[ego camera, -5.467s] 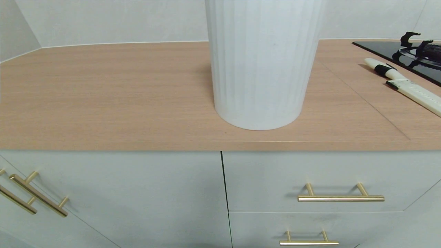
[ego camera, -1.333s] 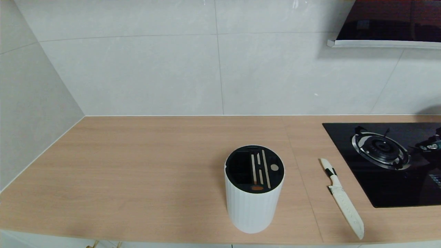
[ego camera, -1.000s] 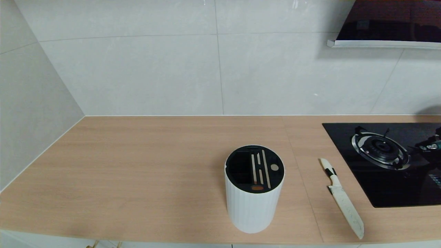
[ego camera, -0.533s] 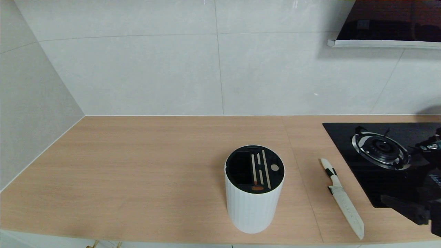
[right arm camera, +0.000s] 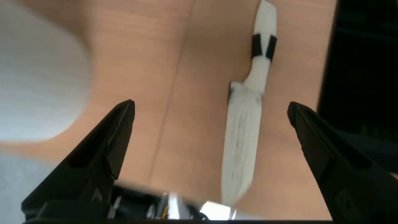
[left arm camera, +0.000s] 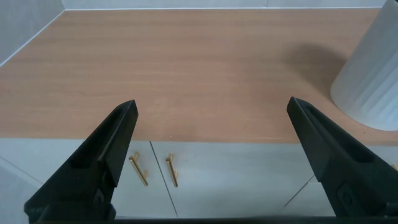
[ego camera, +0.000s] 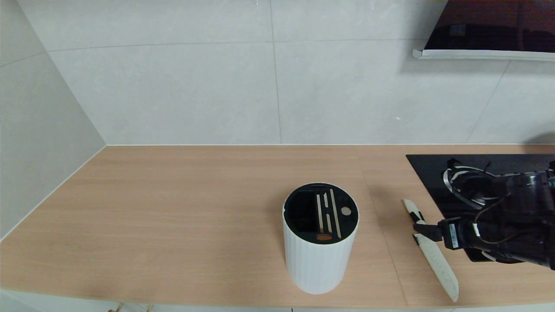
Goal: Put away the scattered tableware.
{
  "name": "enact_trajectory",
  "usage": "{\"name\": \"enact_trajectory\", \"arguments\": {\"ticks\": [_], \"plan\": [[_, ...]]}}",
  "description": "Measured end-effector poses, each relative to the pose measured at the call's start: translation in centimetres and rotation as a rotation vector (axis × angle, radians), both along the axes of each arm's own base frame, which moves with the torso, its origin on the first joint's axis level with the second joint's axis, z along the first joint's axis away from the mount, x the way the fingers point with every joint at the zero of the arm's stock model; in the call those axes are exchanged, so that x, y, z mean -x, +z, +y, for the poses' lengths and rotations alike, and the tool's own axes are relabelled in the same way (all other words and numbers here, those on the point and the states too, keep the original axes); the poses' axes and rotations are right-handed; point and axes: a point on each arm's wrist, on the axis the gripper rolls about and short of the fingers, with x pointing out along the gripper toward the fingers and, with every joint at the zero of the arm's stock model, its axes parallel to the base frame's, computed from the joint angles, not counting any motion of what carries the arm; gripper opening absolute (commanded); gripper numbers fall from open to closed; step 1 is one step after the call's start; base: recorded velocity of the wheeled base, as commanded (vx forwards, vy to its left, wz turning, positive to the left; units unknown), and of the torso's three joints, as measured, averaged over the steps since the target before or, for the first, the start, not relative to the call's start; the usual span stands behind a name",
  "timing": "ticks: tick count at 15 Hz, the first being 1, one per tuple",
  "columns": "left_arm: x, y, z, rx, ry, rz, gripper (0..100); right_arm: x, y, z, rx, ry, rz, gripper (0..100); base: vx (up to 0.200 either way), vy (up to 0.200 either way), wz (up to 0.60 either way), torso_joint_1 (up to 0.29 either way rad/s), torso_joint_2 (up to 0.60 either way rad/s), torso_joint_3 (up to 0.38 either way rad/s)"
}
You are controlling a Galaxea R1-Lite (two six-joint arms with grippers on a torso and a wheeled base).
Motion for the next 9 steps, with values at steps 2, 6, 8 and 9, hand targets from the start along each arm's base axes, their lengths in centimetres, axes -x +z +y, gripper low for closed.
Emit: {"name": "enact_trajectory", "arguments": {"ticks": [2,6,8,9], "plan": [[0.0,0.0,0.0,0.000,0.000,0.000,100,-1.6,-2.4,-0.1,0.028,-0.036,0.014,100,0.000,0.000,0.00,0.000,0.00,0.000],[0.0,0.0,0.0,0.000,0.000,0.000,100,-3.7,-6.1,-0.3,0.048,-0.076,0.007,100,0.000,0.000,0.00,0.000,0.00,0.000],[0.0,0.0,0.0,0.000,0.000,0.000,100,-4.2,-7.6,-0.5,0.060,-0.094,0.021,100,0.000,0.000,0.00,0.000,0.00,0.000],[0.0,0.0,0.0,0.000,0.000,0.000,100,-4.2,-8.2,-0.6,0.065,-0.098,0.038,100,0.000,0.000,0.00,0.000,0.00,0.000]]}}
